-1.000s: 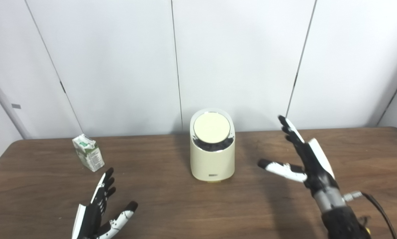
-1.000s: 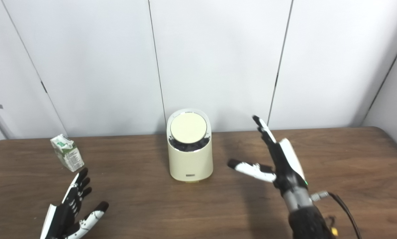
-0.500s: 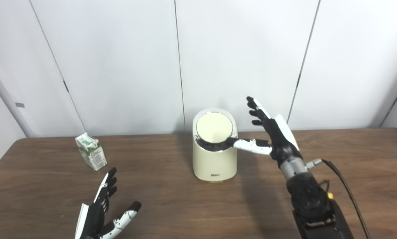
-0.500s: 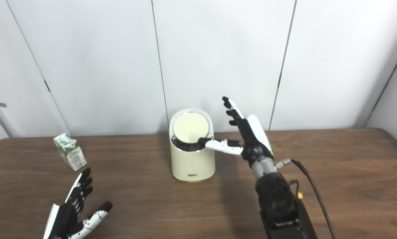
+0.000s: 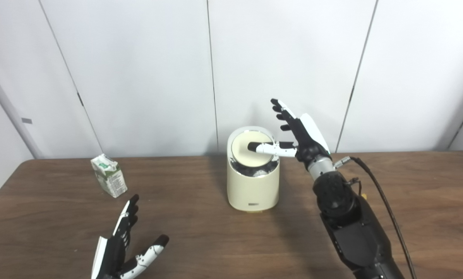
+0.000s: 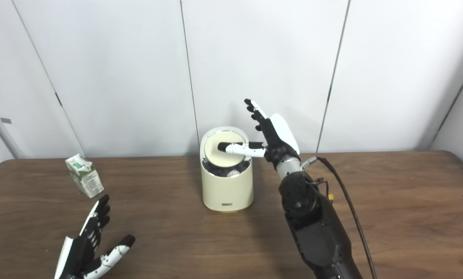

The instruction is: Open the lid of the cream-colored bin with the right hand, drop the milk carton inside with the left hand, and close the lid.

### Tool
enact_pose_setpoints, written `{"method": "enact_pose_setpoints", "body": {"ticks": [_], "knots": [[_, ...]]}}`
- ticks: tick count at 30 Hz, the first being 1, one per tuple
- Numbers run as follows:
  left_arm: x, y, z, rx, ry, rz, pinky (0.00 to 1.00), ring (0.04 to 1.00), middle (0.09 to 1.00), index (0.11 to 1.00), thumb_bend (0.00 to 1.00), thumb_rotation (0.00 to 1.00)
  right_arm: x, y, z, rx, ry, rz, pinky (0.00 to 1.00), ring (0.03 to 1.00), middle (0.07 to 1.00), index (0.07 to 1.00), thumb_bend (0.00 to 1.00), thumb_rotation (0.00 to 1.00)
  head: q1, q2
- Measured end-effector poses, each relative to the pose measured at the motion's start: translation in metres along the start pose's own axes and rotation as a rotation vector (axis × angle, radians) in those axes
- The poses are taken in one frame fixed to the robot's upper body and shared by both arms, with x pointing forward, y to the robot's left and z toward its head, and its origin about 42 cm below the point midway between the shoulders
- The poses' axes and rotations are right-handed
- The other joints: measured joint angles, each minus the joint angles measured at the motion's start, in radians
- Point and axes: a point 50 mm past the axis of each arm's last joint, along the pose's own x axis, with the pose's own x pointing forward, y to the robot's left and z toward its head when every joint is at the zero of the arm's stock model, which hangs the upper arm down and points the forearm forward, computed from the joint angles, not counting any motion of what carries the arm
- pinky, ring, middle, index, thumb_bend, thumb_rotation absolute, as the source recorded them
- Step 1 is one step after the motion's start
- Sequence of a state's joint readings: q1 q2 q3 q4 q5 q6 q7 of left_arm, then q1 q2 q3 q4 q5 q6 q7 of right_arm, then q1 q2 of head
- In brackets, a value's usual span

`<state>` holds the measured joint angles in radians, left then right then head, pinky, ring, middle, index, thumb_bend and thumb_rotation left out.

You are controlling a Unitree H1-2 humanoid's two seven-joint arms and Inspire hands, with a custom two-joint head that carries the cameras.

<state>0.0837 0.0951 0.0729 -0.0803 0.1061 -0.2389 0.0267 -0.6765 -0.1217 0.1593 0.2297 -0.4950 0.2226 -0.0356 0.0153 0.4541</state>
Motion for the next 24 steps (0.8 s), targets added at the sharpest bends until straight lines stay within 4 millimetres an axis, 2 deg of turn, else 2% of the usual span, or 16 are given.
{"method": "enact_pose_setpoints", "body": {"ticks": [8, 10, 15, 24], "knots": [[-0.0001, -0.0012, 0.0003, -0.002, -0.003, -0.004, 0.98, 0.988, 1.000, 1.000, 0.71, 0.34, 0.0091, 0.0028, 0.0019, -0.072, -0.026, 0.005, 0.81, 0.912, 0.919, 0.950, 0.84, 0.47, 0.003, 0.003], [0.0000, -0.0015, 0.0004, -0.001, -0.004, -0.005, 0.96, 0.981, 1.000, 1.000, 0.72, 0.36, 0.0098, 0.0052, 0.0023, -0.096, -0.036, 0.014, 0.84, 0.931, 0.929, 0.956, 0.83, 0.45, 0.005, 0.003], [-0.0002, -0.0020, 0.0006, -0.004, -0.005, 0.006, 0.96, 0.989, 0.996, 1.000, 0.73, 0.34, 0.0090, 0.0044, 0.0007, -0.160, -0.062, 0.017, 0.91, 0.988, 0.963, 0.970, 0.85, 0.37, 0.005, 0.006], [-0.0001, -0.0035, 0.0011, -0.005, -0.009, 0.012, 0.97, 0.989, 0.991, 1.000, 0.72, 0.33, 0.0082, 0.0018, -0.0029, -0.230, -0.072, 0.025, 0.96, 1.000, 0.981, 0.976, 0.89, 0.32, 0.002, 0.009]]}}
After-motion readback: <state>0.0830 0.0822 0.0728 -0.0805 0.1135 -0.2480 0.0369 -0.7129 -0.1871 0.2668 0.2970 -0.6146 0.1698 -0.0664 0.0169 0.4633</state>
